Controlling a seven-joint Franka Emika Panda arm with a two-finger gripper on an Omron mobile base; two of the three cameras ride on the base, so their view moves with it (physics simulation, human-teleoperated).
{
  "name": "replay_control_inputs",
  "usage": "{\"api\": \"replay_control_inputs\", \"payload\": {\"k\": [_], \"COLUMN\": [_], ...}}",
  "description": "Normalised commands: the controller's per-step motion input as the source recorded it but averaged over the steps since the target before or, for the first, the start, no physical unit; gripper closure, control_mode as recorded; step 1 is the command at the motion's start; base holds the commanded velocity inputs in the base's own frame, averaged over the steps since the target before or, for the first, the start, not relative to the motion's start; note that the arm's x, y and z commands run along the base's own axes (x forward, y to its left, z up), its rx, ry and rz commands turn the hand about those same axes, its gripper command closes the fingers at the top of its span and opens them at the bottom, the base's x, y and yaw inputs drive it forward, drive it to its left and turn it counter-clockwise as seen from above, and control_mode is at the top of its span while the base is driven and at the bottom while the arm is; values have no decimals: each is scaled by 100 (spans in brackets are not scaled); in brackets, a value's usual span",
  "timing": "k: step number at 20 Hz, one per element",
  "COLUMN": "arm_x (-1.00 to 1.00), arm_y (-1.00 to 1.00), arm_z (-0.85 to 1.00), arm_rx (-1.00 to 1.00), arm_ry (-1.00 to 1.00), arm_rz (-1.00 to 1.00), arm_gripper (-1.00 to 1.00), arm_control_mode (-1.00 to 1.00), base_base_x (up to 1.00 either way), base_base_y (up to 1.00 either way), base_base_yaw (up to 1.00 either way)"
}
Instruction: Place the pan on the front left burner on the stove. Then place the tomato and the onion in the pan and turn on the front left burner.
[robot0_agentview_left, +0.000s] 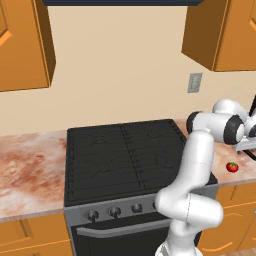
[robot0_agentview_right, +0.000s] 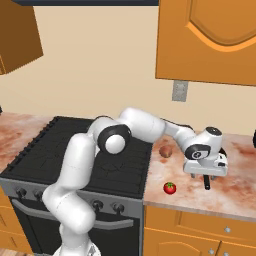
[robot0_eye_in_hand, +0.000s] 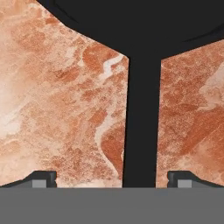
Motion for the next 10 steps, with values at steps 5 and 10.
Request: {"api": "replay_control_inputs", "payload": {"k": [5,10], "arm_x": [21,21], "arm_y": [-3,-3], "arm_z": [-19,-20], "arm_rx": [0,0], "arm_ry": [0,0], "arm_rz": [0,0], "arm_gripper": [-100,-100], "arm_control_mode": [-100,-100], "base_base_x": [0,0], "base_base_y": [0,0], "base_base_yaw": [0,0]}}
